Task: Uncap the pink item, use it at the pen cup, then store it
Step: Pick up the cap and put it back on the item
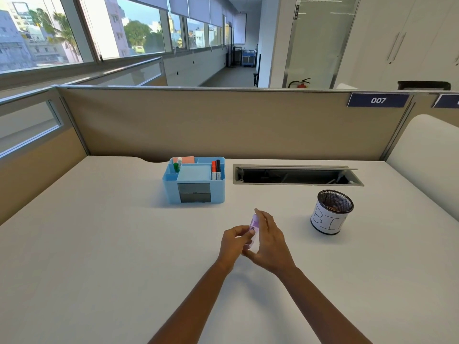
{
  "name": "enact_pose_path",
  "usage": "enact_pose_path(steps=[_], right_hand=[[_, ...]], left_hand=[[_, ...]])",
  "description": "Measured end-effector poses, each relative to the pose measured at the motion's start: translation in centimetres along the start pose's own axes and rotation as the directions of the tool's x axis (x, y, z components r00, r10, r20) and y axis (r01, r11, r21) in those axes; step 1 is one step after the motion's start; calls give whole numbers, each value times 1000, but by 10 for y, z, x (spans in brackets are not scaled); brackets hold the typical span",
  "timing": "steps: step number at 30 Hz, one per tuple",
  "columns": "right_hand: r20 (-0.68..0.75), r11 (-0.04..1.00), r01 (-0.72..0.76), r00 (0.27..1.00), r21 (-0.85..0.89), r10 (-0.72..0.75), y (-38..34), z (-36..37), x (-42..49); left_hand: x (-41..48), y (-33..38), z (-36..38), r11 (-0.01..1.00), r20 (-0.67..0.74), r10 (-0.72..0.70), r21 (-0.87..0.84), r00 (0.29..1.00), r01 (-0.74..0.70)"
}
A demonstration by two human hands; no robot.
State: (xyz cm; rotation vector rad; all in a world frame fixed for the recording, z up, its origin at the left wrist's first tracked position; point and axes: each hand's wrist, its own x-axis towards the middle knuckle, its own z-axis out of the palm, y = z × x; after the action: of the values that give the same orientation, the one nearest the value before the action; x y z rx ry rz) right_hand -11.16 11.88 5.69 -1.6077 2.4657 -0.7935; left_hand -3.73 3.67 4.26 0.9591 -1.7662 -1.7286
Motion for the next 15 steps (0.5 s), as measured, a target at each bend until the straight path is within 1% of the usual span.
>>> enact_pose_path(steps=[2,8,13,15], right_hand=[[12,1000,8,1000,-29,-8,2,1,0],[28,1000,28,999,-11,-28,3,2,5],[57,1000,4,998,-7,-4,3,4,6],[68,1000,-8,998,23,6,3,5,6]], left_hand=[[-1,-1,0,999,21,-25,-28,999,26],[1,-3,-3,995,56,-63,-68,996,67],[3,-3,-4,995,56,-76,-61,996,79],[3,-4,-5,994,57,-87,-67,995,91]])
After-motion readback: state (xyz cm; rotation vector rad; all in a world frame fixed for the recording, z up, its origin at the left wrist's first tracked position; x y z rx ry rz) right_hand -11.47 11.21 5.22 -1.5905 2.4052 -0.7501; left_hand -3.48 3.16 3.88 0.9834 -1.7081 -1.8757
